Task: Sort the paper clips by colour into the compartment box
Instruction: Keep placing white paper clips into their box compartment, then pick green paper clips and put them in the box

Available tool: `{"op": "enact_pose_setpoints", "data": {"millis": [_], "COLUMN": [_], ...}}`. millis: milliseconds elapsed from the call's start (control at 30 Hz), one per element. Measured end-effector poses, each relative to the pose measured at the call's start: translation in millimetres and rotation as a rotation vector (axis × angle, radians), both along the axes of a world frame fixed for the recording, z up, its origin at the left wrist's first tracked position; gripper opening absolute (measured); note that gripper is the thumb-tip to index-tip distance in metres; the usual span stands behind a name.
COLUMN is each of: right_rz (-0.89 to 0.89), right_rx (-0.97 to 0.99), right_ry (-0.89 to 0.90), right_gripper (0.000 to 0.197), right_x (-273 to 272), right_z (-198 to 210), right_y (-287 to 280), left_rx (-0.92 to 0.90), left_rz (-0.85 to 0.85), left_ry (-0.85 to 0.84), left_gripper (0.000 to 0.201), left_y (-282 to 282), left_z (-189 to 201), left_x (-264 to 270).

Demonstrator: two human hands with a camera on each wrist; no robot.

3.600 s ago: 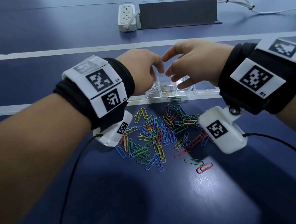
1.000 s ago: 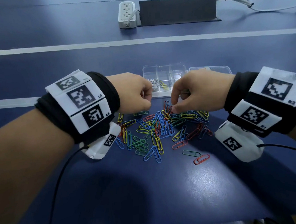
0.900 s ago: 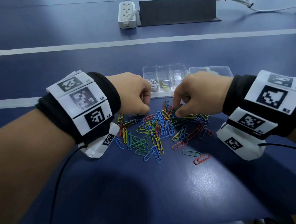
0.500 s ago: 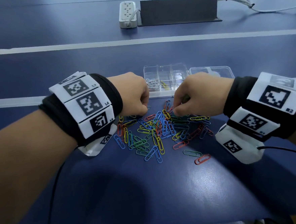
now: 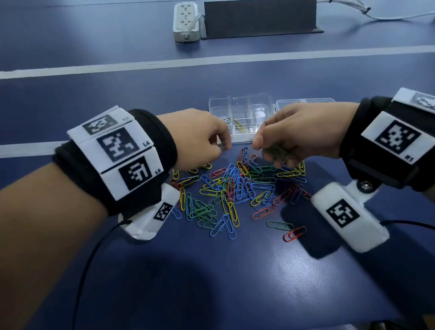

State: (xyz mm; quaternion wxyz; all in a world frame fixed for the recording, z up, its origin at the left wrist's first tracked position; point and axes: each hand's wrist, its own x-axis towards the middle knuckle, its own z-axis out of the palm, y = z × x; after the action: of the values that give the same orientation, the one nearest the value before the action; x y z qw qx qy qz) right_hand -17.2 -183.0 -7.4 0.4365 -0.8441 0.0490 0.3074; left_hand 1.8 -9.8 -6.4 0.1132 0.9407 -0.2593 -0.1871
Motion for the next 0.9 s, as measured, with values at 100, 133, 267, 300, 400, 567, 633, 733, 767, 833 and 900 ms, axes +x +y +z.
{"op": "enact_pose_setpoints", "data": {"millis": [100,133,267,300,400,567,633,733,767,833,900], "right_rz": [-0.068,-0.075,0.072,0.135,0.283,0.348,0.35,0.331,0.322,0.302,0.277], "right_rx": [0.018,0.017,-0.163,-0.25,-0.488,-0.604,-0.608,-0.578,-0.567,-0.55,-0.532], "right_ry": [0.042,0.044,-0.093,-0.137,-0.284,-0.368,-0.356,-0.333,-0.328,-0.315,-0.286], "right_gripper": [0.013,0.014,0.025,0.023,0.011,0.014,0.016,0.016,0.015,0.012,0.013], "right_x": [2,2,1,0,-5,-10,-10,-9,-9,-6,-4], "right_z": [0,0,-1,-1,0,-5,-5,-3,-2,1,3], "right_y": [-4,-6,-14,-15,-17,-13,-13,-14,-14,-15,-16], "left_rx": [-0.034,-0.043,-0.038,-0.037,-0.028,-0.067,-0.083,-0.094,-0.094,-0.091,-0.095], "left_rz": [-0.011,-0.021,-0.065,-0.075,-0.098,-0.045,-0.016,0.01,0.015,0.017,0.016], "left_ry": [0.052,0.057,0.075,0.085,0.074,-0.022,-0.053,-0.09,-0.101,-0.116,-0.126], "left_gripper": [0.023,0.019,0.008,0.007,0.003,0.017,0.02,0.025,0.027,0.031,0.033], "left_y": [-8,-11,-23,-25,-32,-38,-40,-43,-44,-50,-57], "left_z": [2,3,2,2,1,1,2,4,4,4,4], "left_x": [-2,-3,-6,-6,-5,5,10,18,21,26,30]}}
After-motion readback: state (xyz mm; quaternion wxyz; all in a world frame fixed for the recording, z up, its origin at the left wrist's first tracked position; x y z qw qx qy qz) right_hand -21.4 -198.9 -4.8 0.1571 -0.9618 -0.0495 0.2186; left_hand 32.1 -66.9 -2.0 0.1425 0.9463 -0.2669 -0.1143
